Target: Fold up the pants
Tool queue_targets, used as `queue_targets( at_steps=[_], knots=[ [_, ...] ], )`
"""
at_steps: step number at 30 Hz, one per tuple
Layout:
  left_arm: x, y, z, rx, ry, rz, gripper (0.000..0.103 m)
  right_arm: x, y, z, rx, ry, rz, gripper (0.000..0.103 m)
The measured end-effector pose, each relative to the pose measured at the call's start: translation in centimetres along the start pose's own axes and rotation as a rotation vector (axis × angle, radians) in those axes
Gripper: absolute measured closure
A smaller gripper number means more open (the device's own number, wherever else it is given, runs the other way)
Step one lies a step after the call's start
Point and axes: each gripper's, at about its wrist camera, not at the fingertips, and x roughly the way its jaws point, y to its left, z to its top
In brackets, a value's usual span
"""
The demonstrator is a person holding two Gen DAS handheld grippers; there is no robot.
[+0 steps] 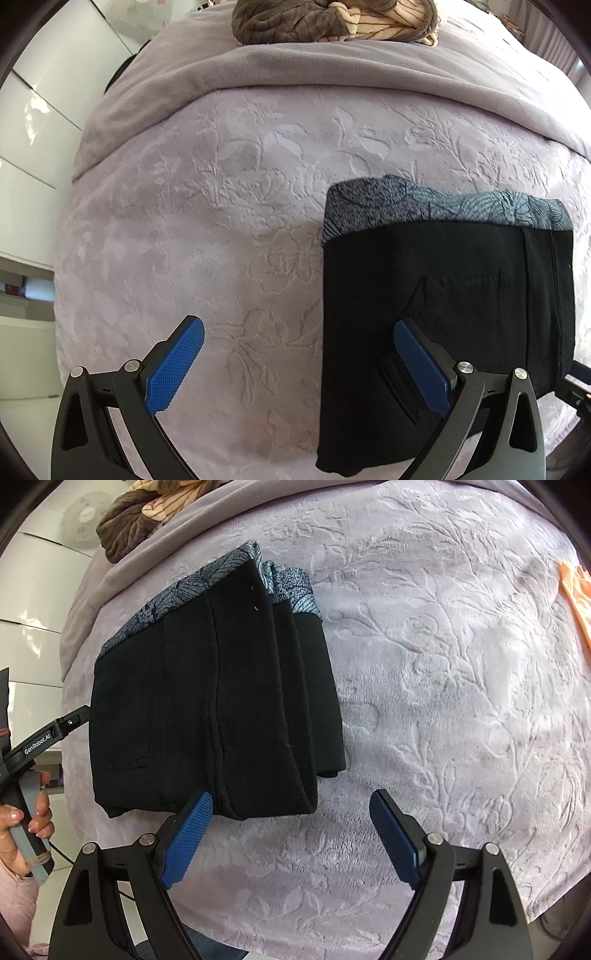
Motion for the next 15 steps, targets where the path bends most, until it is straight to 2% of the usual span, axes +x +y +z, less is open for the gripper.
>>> queue_targets(
  at_steps=[8, 15],
  knots=[
    [0.8, 0.0, -1.9, -0.018, 0.066, -0.16, 0.0, 0.0, -0.4, -0.9, 0.001, -0.001, 0.039, 0.014],
    [0.1, -0.4, -2.4, 0.003, 0.048, -0.199, 0.0, -0.7, -1.5, -0.2, -0.004, -0.012, 0.05, 0.014]
  ],
)
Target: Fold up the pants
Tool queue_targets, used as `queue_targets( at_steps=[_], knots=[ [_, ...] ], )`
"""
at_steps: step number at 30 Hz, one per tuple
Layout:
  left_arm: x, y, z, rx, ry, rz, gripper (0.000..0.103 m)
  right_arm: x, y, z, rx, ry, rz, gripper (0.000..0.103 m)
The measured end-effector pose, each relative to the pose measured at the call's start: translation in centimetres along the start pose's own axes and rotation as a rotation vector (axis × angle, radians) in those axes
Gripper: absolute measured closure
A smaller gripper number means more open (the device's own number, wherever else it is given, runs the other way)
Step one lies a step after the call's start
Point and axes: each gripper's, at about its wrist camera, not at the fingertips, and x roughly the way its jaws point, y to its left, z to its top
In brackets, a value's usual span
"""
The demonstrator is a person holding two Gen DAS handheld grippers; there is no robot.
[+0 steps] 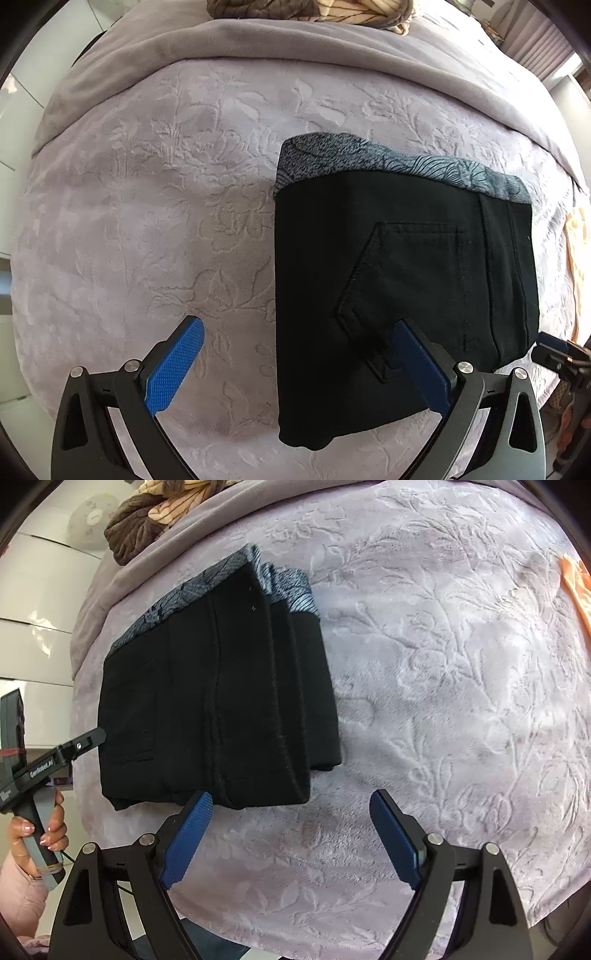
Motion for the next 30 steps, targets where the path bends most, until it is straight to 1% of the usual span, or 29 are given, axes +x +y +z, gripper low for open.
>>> queue_targets(
  at_steps=[4, 6, 8, 11, 16, 20, 24, 26, 28, 30],
  knots=[
    [-0.1, 0.3, 0.6, -0.005, -0.013, -0.032, 0.0, -0.5, -0.5, 1.0, -0.009, -0.02, 0.021, 0.014],
    [0.2, 0.8, 1.0, -0.009, -0.013, -0.08, 0.0, -0.6, -0.6, 1.6, -0.021, -0.029, 0.05, 0.013],
    [0.8, 1.2, 1.6, -0.001, 0.001, -0.149, 0.0, -0.6, -0.9, 2.4, -0.033, -0.03, 0.091, 0.013],
    [2.1, 1.4, 2.0, 0.017, 0.02, -0.229, 0.0, 0.3, -1.8, 3.9, -0.045, -0.011, 0.167, 0.013],
    [3.7, 1.4, 2.4, 0.073, 0.027, -0.31, 0.0, 2.5, -2.9, 5.3, -0.047, 0.018, 0.264, 0.013],
    [4.8, 1.3, 2.8, 0.067, 0.022, -0.382, 0.0, 4.4, -3.6, 6.6, -0.053, 0.042, 0.343, 0.013],
    [6.0, 0.7, 3.2, 0.058, 0.03, -0.434, 0.0, 5.5, -3.8, 7.5, -0.049, 0.034, 0.447, 0.013],
    [6.4, 0.2, 3.2, 0.069, 0.026, -0.444, 0.0, 5.9, -3.5, 7.8, -0.063, 0.035, 0.491, 0.013],
    [6.6, -0.3, 3.3, 0.081, 0.018, -0.443, 0.0, 6.4, -2.8, 8.3, -0.094, 0.046, 0.498, 0.013],
    [6.9, -0.5, 3.3, 0.072, 0.013, -0.438, 0.0, 7.2, -2.4, 8.8, -0.115, 0.061, 0.508, 0.013]
  ],
)
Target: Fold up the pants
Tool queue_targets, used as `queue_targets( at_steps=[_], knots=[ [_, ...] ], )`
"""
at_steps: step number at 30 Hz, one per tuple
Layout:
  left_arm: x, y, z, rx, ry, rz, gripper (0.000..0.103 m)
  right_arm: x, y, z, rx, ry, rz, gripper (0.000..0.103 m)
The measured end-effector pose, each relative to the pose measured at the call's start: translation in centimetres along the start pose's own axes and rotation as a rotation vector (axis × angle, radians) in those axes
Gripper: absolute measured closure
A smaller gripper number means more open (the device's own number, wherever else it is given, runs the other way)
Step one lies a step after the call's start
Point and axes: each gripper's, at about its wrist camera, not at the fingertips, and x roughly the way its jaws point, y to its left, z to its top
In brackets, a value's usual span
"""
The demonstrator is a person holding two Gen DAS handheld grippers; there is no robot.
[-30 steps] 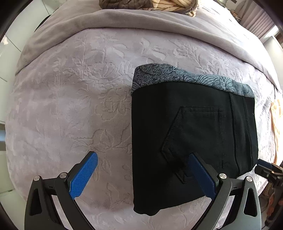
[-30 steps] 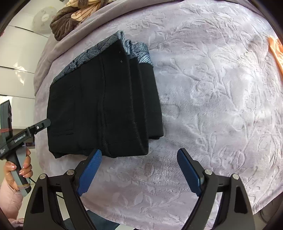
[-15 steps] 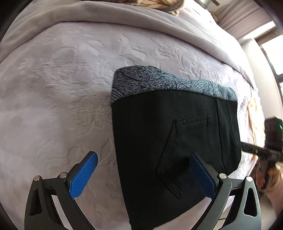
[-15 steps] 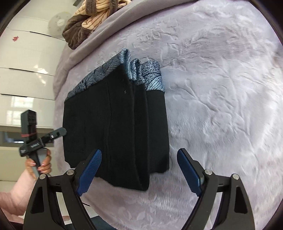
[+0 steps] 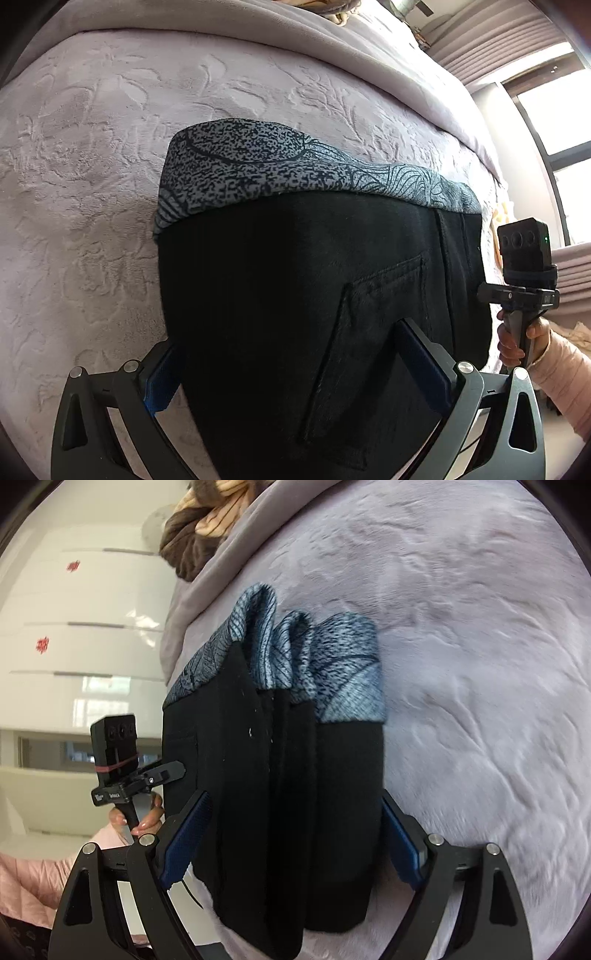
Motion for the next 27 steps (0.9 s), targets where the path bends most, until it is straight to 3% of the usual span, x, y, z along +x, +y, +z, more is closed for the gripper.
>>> queue_targets(
  at_steps=[4, 9, 11, 19, 27],
  knots=[
    [-0.2, 0.0, -0.3, -0.023, -0.024, 0.004, 0.002, 0.9, -0.6, 0.5, 0.07, 0.017, 0.0, 0.018],
    [-2.4, -1.1, -1.2, -0.006, -0.077, 0.021, 0.03, -0.2, 0.6, 0.1, 0.089, -0.009, -0.002, 0.049],
    [-3.2, -1.5, -1.3, -0.006, -0.088, 0.021, 0.036, -0.8, 1.5, -0.2, 0.084, -0.025, 0.013, 0.054],
    [-7.0, -3.1, -2.8, 0.011, -0.107, 0.009, 0.04, -2.6, 3.6, -1.9, 0.112, -0.042, 0.079, 0.057],
    [-10.3, -5.1, -6.4, 0.035, -0.107, 0.017, 0.04, -5.4, 5.5, -6.7, 0.143, -0.071, 0.122, 0.057]
  ],
)
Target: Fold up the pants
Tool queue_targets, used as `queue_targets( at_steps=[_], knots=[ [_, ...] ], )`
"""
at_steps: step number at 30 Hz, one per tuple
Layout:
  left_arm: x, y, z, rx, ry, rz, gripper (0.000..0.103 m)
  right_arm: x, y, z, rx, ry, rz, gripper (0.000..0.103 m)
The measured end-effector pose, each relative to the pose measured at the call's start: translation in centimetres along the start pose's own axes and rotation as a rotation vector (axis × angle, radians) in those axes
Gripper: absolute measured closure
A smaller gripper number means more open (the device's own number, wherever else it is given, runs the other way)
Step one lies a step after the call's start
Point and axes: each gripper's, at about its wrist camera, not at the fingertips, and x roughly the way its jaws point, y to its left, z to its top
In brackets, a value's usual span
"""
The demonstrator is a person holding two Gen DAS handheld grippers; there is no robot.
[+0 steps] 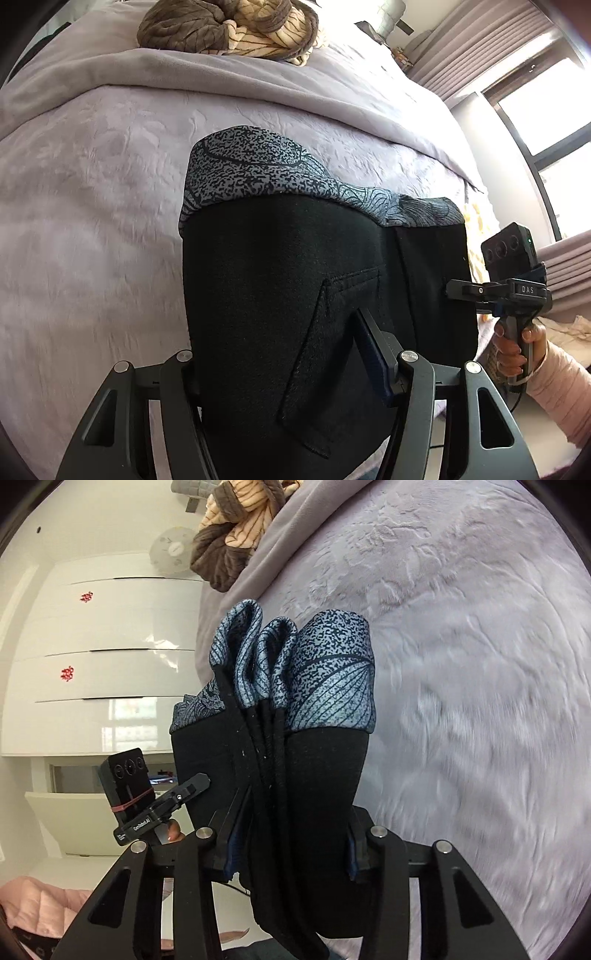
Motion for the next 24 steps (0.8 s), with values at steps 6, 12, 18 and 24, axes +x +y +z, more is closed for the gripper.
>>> queue_targets(
  at_steps=[6, 12, 18, 24],
  knots=[
    [2.2, -0.5, -3.7, -0.036, 0.05, 0.008, 0.04, -0.3, -1.4, -4.1, 0.008, -0.02, -0.063, 0.057],
    [5.4, 0.7, -5.6, -0.078, 0.092, 0.109, 0.025, 1.3, -3.9, -5.2, 0.01, 0.0, -0.176, 0.051],
    [2.3, 0.8, -5.5, -0.067, 0.035, 0.256, 0.024, 0.4, -2.3, -5.3, -0.019, -0.007, -0.362, 0.043],
    [-0.9, -0.4, -4.0, -0.017, -0.048, 0.311, 0.024, -3.1, -0.2, -5.6, -0.034, -0.141, -0.537, 0.07]
  ],
)
